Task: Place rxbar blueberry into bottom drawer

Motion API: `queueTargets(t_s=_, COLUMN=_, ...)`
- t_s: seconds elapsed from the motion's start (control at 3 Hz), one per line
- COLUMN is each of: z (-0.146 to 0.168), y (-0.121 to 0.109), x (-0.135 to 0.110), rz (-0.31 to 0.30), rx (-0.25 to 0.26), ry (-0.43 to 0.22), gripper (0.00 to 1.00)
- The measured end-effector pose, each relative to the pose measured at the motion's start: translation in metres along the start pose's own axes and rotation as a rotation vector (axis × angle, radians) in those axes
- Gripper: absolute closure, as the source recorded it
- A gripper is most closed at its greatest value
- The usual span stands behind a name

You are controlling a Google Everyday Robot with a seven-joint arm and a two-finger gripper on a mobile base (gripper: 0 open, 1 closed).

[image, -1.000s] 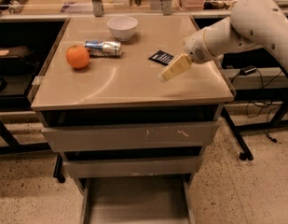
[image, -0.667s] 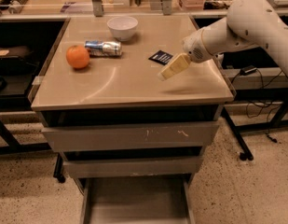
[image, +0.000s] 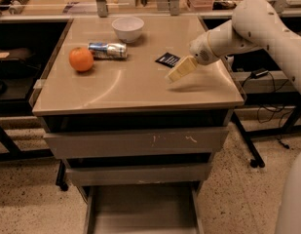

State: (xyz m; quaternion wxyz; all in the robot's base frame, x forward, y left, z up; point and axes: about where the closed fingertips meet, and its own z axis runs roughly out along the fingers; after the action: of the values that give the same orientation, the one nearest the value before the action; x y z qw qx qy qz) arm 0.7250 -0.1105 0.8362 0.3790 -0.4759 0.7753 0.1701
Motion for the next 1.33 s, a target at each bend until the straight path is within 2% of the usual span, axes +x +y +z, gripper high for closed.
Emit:
queueTargets(t_s=0.33, z=0.015, y=-0.018, x=-0.001, rz=-0.004, rx=-0.015, ry=0.008, gripper=0.0)
queueTargets(t_s=1.0, z=0.024, y=-0.026, x=0.011, rz=0.013, rx=-0.03, ry=0.029, gripper=0.0)
queueTargets(t_s=1.33, z=0.024, y=-0.026, x=0.011, rz=0.013, rx=-0.03, ry=0.029, gripper=0.19)
